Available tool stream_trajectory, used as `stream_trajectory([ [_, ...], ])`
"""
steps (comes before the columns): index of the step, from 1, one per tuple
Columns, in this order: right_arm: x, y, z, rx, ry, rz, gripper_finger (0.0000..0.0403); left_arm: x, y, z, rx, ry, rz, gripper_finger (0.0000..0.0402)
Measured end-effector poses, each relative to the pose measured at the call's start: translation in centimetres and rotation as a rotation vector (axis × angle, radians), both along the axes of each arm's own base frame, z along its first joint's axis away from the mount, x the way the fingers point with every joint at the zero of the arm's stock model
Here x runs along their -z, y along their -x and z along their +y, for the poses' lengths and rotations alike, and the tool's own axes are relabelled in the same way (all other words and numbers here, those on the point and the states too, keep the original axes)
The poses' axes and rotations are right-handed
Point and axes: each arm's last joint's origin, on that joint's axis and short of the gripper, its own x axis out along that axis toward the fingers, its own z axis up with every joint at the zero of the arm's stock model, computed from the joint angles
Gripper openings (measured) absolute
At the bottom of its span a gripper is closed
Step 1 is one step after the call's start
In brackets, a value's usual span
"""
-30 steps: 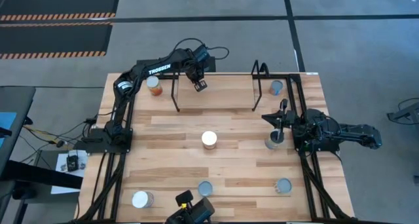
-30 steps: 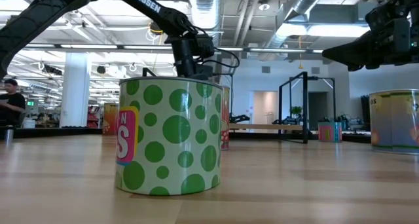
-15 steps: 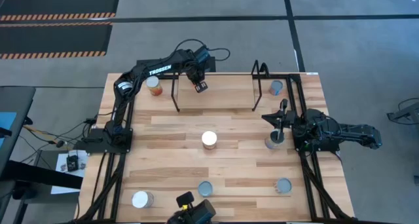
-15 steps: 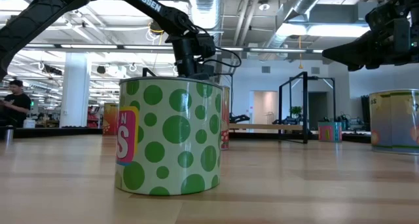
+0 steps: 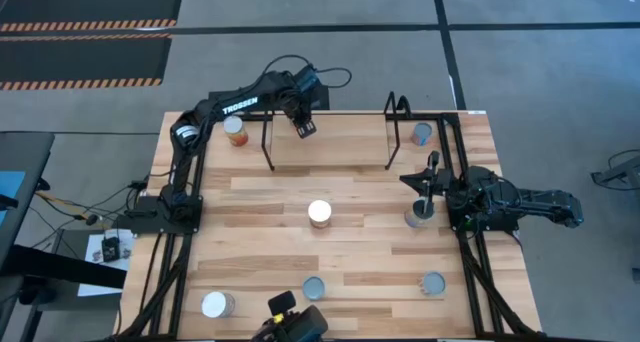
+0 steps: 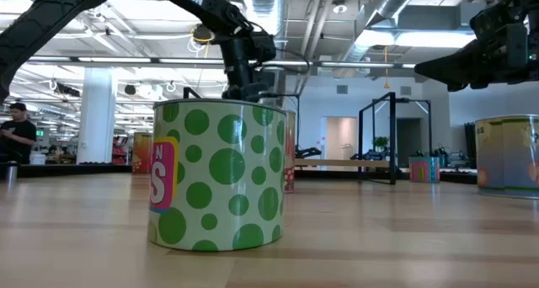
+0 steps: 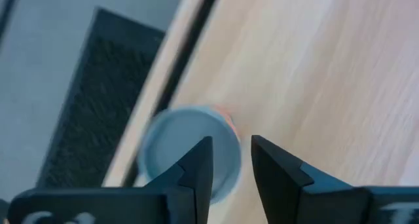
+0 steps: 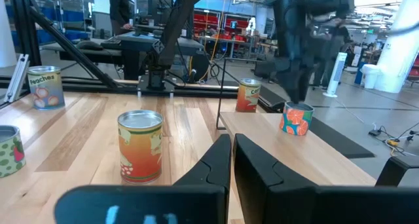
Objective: Pick and place cans onto a shelf
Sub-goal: Put the right canned peaches on the shelf
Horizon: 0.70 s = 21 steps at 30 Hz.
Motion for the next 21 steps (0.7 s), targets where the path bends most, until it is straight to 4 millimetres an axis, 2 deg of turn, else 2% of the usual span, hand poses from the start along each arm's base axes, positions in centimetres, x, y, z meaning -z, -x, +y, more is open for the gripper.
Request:
stream_trajectory([
  [6, 0.0, 0.0, 0.0, -0.001, 0.0, -0.001, 0.0045, -3.2, 0.7, -1.1, 0.024, -0.094, -0.044, 0.0088],
  [12, 0.0, 0.0, 0.0, -0.001, 0.0, 0.0, 0.0045, -5.8, 0.2, -4.9, 0.132, -0.222, -0.177, 0.0019],
  [16, 0.0, 0.0, 0.0, -0.001, 0.0, 0.0, 0.0045, -6.2, 0.1, -8.0, 0.207, -0.274, -0.318, 0.0006],
  [21, 0.0, 0.0, 0.0, -0.001, 0.0, 0.0, 0.0045, -5.1, 1.5, -12.0, 0.272, -0.324, -0.485, 0.0004],
])
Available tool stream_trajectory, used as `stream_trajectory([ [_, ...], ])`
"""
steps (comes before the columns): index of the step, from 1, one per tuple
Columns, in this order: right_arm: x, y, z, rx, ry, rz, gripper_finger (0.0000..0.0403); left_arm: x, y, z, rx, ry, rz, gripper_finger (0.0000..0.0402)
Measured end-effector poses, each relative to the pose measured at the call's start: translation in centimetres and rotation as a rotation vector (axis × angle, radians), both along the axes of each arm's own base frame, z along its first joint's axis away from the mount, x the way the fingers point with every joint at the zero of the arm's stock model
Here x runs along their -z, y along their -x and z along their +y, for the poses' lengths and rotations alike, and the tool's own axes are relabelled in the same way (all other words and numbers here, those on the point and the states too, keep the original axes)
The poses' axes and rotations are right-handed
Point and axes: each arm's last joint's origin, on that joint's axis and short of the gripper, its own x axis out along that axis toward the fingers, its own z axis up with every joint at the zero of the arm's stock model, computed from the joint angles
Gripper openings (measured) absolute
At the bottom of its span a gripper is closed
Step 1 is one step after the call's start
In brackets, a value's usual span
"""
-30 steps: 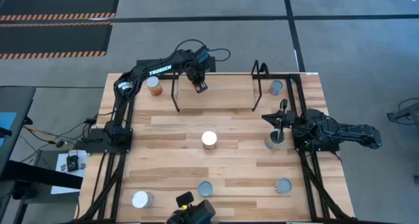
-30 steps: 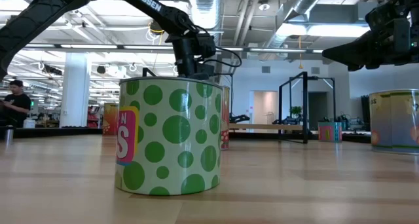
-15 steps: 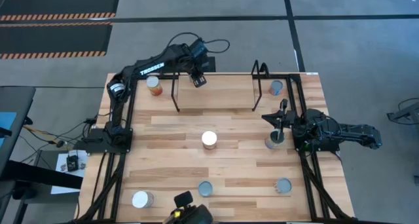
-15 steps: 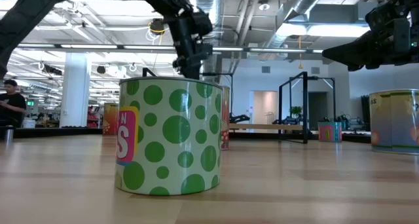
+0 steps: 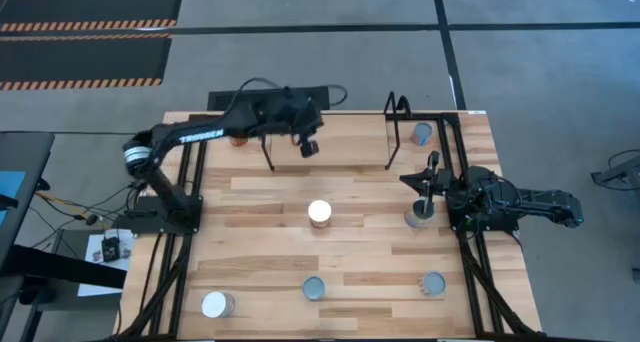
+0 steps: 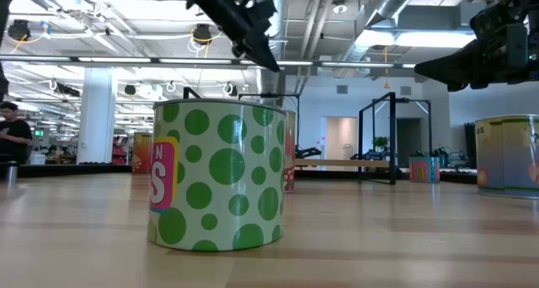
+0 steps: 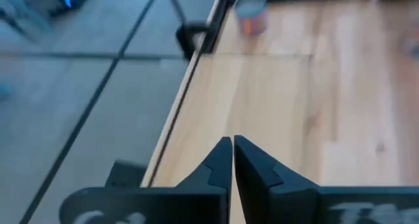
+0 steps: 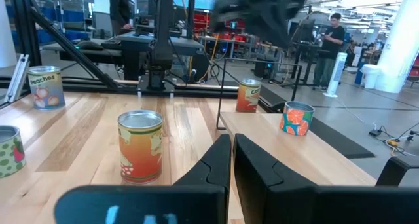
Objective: Pick and place cans onto a shelf
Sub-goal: Put the right canned peaches on the shelf
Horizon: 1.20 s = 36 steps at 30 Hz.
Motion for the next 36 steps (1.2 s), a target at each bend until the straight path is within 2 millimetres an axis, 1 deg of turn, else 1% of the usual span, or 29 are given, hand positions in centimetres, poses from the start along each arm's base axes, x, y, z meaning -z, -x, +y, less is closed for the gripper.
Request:
stream_trajectory([
  [3, 0.0, 0.0, 0.0, 0.001, 0.0, 0.0, 0.0045, 0.7, 1.7, -2.2, 0.031, -0.006, -0.1, 0.0001],
  [8, 0.0, 0.0, 0.0, 0.0, 0.0, -0.001, 0.0045, 2.4, 5.4, -5.2, 0.059, 0.004, -0.233, 0.0001],
  [14, 0.0, 0.0, 0.0, -0.001, 0.0, -0.001, 0.0045, 4.2, 9.9, -7.5, 0.079, 0.024, -0.379, 0.0001],
  [19, 0.0, 0.0, 0.0, 0.0, 0.0, 0.0, 0.0045, 6.0, 12.9, -8.7, 0.099, 0.021, -0.485, 0.0001],
  [22, 0.0, 0.0, 0.0, -0.001, 0.0, 0.0, 0.0045, 6.7, 14.2, -9.3, 0.108, 0.028, -0.531, 0.0001],
  [25, 0.0, 0.0, 0.0, -0.001, 0.0, -0.001, 0.0045, 7.1, 15.0, -9.7, 0.143, 0.039, -0.554, 0.0001],
  [30, 0.0, 0.0, 0.0, 0.001, 0.001, 0.001, 0.0045, 7.4, 16.0, -10.5, 0.235, 0.023, -0.602, 0.0001],
  [33, -0.1, 0.0, -0.1, 0.015, 0.005, -0.002, 0.0045, 7.3, 16.4, -10.8, 0.253, 0.01, -0.623, 0.0001],
  [36, -0.2, 0.0, -0.1, 0.019, 0.006, -0.005, 0.0045, 7.7, 16.9, -11.0, 0.259, 0.003, -0.626, 0.0001],
])
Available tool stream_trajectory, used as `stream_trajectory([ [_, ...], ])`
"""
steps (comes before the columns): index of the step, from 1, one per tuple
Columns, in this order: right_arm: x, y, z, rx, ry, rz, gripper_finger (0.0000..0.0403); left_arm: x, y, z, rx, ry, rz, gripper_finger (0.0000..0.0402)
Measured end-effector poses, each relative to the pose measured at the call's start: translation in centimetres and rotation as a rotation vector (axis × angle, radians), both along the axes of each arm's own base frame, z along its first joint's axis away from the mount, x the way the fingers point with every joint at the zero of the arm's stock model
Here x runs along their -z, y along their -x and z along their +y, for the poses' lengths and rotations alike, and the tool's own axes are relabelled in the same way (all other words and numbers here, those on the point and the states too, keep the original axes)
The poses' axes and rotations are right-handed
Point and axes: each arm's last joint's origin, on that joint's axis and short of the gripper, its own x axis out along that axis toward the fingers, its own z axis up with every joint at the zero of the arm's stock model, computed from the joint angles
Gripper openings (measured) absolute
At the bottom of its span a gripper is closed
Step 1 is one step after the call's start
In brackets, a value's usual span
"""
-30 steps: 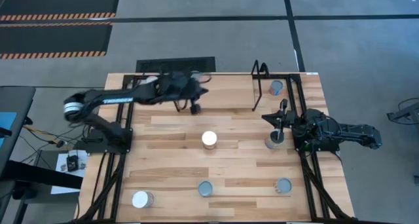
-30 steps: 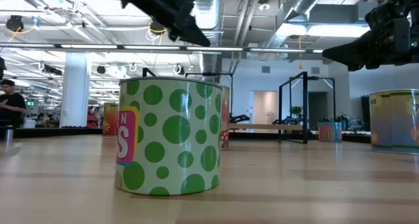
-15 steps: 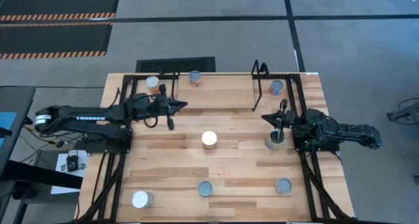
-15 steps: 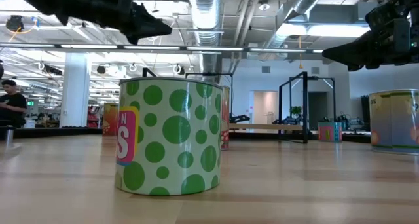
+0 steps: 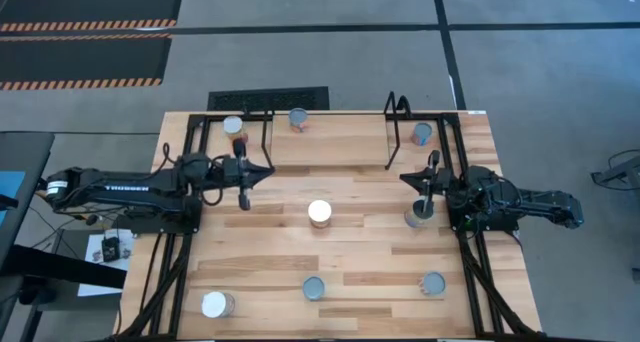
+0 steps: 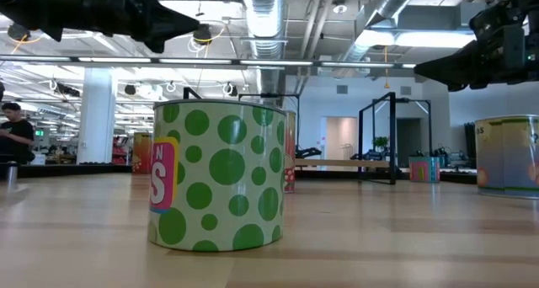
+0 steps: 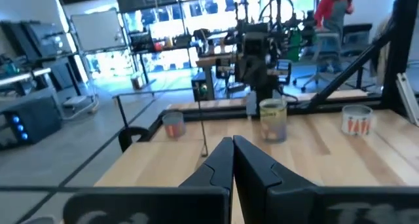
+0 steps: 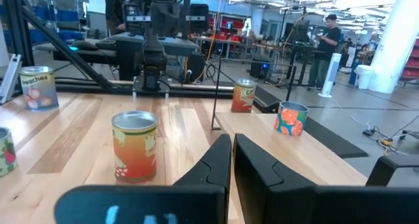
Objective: Pick and place cans onto a shelf
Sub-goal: Put the right canned peaches on the shelf
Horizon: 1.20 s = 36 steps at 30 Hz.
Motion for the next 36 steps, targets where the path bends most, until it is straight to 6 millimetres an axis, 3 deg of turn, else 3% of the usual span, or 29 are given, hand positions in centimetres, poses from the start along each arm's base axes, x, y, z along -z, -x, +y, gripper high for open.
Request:
stream_trajectory([
  [10, -0.3, 0.0, 0.1, -0.021, -0.089, -0.048, 0.0045, 2.5, 1.6, -0.2, -0.011, 0.061, -0.085, 0.0],
  [17, -1.1, 0.0, 0.5, -0.1, -0.115, -0.12, 0.0027, 2.8, 2.1, -0.3, -0.016, 0.061, -0.094, 0.0],
  [22, -0.8, -0.4, 1.0, -0.084, -0.169, -0.044, 0.0011, 2.7, 2.2, -0.2, -0.03, 0.058, -0.099, 0.0],
  [30, -3.3, -1.7, 3.0, -0.07, -0.268, 0.179, 0.0005, 2.8, 2.2, -0.2, -0.04, 0.058, -0.09, 0.0],
  [36, -4.9, -3.4, 5.6, -0.05, -0.335, 0.442, 0.0005, 2.8, 2.2, -0.2, -0.042, 0.04, -0.086, 0.0],
])
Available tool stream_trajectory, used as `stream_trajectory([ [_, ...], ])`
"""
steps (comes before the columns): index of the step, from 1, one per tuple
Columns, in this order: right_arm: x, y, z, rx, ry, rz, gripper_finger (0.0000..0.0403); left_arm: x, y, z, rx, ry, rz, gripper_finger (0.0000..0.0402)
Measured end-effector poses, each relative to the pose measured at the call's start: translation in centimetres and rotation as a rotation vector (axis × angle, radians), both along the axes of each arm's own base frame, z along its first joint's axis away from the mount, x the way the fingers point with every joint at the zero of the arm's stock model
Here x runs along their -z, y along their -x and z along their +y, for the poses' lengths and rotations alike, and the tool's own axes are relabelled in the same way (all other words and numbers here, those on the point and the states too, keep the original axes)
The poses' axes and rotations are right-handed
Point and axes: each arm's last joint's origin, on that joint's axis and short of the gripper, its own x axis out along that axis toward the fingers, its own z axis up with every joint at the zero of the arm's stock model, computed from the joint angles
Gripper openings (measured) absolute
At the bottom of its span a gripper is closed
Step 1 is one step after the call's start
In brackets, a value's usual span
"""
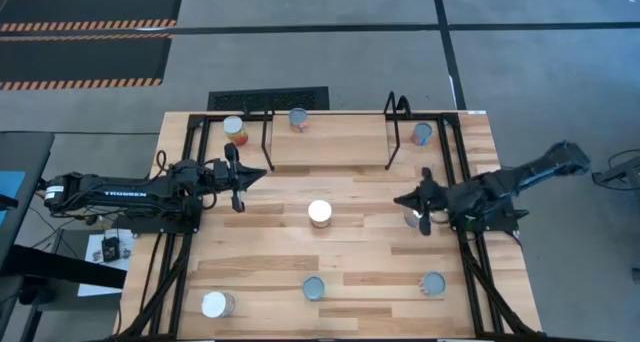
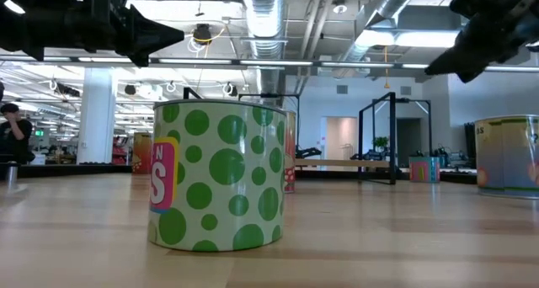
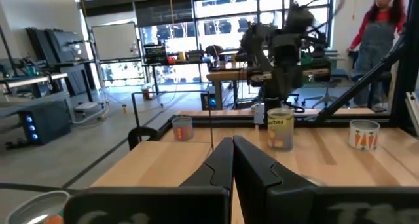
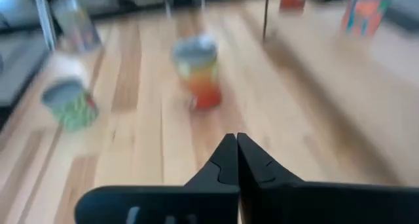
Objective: Pick and place cans onto a shelf
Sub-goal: Put the right canned peaches on the shelf
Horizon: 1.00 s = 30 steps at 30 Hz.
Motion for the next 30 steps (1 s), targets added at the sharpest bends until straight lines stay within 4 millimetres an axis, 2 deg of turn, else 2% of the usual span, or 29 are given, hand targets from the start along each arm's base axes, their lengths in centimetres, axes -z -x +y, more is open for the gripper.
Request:
stream_trajectory([
  [8, -2.8, -1.1, 4.0, 0.067, -0.086, 0.417, 0.0022, 0.1, 0.0, 0.0, -0.009, -0.004, 0.009, 0.0],
  [13, -4.0, -1.1, 5.4, 0.236, -0.077, 0.665, 0.007, 0.1, 0.0, 0.2, -0.059, -0.01, 0.017, 0.0],
  [16, -3.8, -1.4, 6.0, 0.293, -0.055, 0.768, 0.0106, 0.1, 0.0, 0.2, -0.072, -0.008, 0.017, 0.0],
  [22, -2.4, -2.4, 6.3, 0.283, 0.014, 0.881, 0.0162, 0.2, 0.0, 0.2, -0.073, -0.007, 0.026, 0.0],
  [26, -1.5, -2.8, 5.7, 0.253, 0.065, 0.954, 0.0168, 0.3, 0.0, 0.2, -0.073, -0.006, 0.035, 0.0],
  [30, -1.0, -3.3, 4.8, 0.226, 0.101, 1.014, 0.0158, 0.4, 0.0, 0.2, -0.073, -0.005, 0.048, 0.0],
])
